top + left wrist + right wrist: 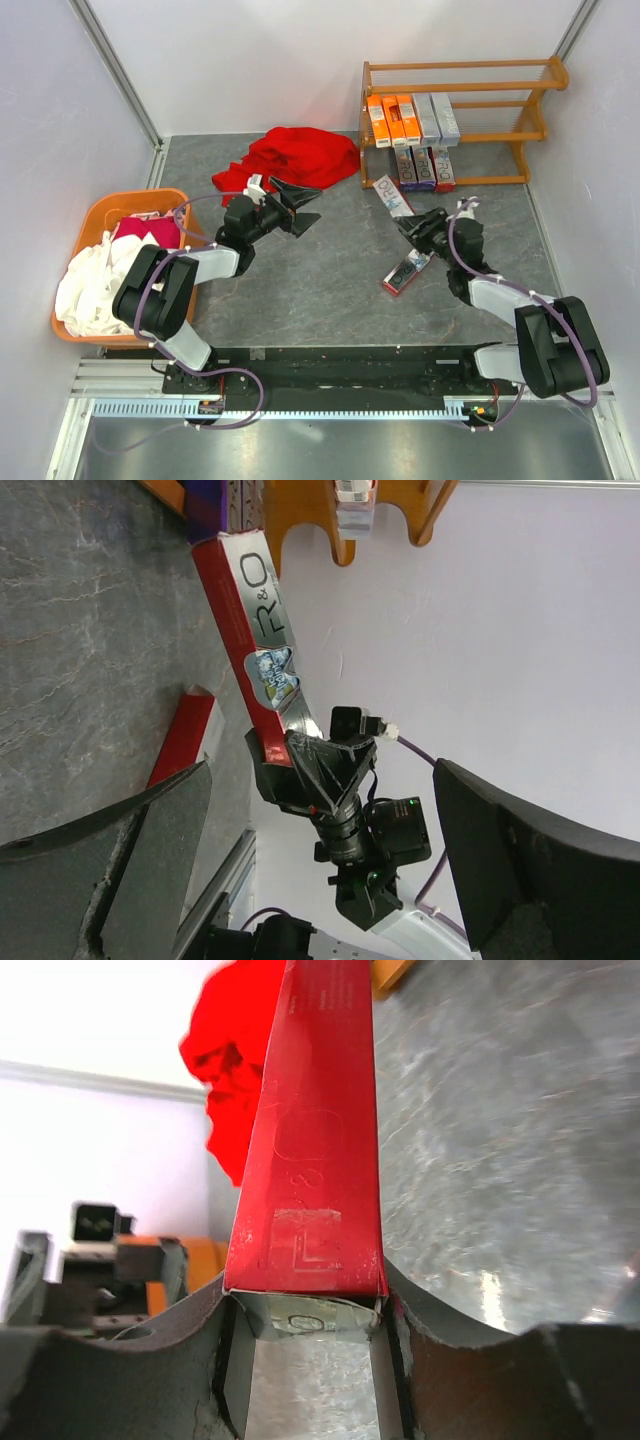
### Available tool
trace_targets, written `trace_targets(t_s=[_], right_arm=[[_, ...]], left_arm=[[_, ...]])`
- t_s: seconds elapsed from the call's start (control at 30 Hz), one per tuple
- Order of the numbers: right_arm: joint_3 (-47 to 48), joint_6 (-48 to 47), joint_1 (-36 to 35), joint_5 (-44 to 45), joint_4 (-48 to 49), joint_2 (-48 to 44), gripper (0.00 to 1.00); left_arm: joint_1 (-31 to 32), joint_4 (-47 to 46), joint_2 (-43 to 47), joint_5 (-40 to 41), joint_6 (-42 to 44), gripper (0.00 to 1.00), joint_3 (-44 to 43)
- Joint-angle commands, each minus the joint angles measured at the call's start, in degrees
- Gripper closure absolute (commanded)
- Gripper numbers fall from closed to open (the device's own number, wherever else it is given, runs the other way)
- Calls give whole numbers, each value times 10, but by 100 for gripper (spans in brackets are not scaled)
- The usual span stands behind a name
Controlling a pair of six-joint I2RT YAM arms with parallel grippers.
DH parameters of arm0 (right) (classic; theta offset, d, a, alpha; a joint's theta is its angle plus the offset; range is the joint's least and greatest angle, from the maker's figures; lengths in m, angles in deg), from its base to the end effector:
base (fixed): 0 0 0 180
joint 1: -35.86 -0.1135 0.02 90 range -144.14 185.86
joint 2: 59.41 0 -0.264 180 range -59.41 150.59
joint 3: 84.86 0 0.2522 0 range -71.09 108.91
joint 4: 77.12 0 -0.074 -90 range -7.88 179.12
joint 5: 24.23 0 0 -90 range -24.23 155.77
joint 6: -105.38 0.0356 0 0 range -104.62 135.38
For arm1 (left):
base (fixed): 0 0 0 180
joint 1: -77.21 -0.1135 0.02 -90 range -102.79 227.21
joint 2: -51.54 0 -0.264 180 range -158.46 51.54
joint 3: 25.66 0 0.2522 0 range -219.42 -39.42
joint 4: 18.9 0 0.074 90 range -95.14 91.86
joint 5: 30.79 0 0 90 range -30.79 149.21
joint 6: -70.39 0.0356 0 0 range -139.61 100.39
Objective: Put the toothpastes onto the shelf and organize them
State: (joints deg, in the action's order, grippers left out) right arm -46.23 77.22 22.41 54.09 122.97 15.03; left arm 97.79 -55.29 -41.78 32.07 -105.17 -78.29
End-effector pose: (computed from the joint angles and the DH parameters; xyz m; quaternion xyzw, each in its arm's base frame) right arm 0.2497 0.0671 0.1908 0.2690 0.7485 0.4311 0.4260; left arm 0.3050 -0.1319 0.2047 -0.2482 0.6868 -0.6318 0.2597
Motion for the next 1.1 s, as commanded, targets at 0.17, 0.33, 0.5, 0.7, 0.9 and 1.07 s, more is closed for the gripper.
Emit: trace_targets(t_s=[0.17, 0.33, 0.5, 0.7, 0.9, 1.07], right_arm=[[-43, 84, 140, -163, 148, -45, 67], [-63, 117, 225, -214, 208, -16, 67], [-66, 150, 283, -239, 267, 36, 68], [-49, 162, 335, -248, 303, 78, 68], [-32, 180, 366, -251, 347, 143, 68], [-21, 198, 372, -242, 383, 180, 69]], left_arm=[[-5, 0, 5, -9, 36, 1, -12], [-5, 1, 1, -13, 38, 1, -16], [-5, 1, -3, -16, 38, 1, -16], [-5, 6, -3, -18, 42, 1, -20], [-5, 8, -7, -24, 45, 1, -24], [-5, 9, -6, -24, 48, 1, -27]])
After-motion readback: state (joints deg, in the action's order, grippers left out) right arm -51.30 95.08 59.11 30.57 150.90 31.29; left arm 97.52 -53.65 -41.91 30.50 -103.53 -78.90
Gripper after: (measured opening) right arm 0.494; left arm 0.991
